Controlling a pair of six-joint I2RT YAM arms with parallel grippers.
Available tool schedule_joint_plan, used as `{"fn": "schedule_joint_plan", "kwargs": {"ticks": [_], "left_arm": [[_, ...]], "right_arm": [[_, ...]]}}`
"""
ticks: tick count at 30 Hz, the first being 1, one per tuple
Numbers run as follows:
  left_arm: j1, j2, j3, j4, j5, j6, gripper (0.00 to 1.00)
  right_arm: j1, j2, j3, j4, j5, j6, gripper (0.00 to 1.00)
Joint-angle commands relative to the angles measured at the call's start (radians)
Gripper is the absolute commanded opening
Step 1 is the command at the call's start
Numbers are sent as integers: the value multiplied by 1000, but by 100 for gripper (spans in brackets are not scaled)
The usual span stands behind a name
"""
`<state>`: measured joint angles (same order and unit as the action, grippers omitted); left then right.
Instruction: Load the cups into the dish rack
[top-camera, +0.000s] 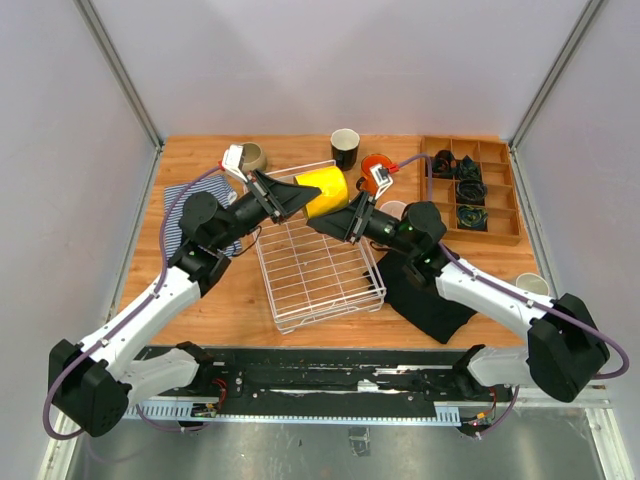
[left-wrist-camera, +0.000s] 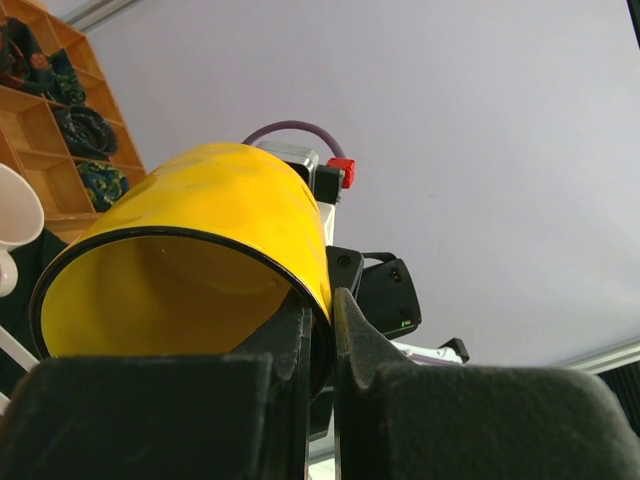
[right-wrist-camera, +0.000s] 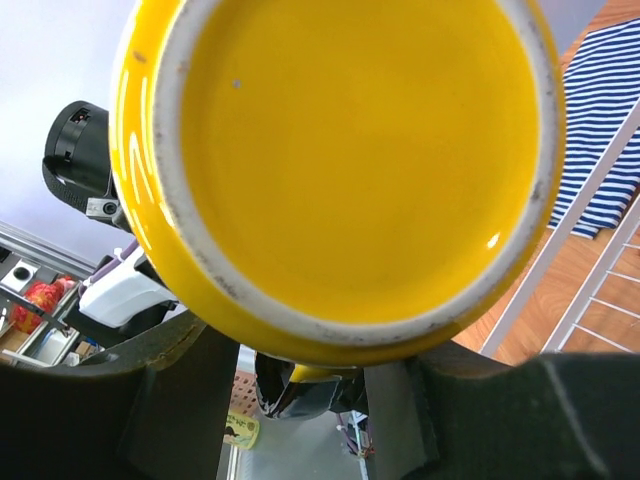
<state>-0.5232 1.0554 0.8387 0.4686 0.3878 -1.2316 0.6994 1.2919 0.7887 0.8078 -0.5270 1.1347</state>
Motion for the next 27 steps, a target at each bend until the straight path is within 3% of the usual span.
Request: {"fn": "schedule_joint_plan", "kwargs": {"ticks": [1,10,27], "left_arm": [[13,-38,9,70,41,-1,1],[15,-38,4,39,61,6,0],[15,16,23,15,93,15,1]], "right_arm": [[-26,-8,24,70,9,8,48],[-78,-12,10,90,3,42,44],[-65,63,60,127,-51,91,39]]}}
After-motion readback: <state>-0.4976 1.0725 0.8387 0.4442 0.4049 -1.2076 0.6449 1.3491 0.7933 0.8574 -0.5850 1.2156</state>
